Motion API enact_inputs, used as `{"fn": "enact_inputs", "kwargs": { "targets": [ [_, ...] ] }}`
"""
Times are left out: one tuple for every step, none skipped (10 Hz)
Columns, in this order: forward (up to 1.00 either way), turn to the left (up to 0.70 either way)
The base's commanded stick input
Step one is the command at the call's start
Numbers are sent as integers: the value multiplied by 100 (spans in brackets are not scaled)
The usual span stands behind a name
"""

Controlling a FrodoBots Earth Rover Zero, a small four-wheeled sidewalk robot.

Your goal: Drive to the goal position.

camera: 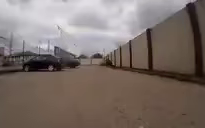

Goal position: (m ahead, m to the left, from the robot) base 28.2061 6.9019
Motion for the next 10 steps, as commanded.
{"fn": "enact_inputs", "kwargs": {
  "targets": [
    [100,0],
    [100,0],
    [100,0],
    [100,0],
    [100,0],
    [100,0],
    [100,0],
    [100,0],
    [100,0],
    [100,0]
  ]
}}
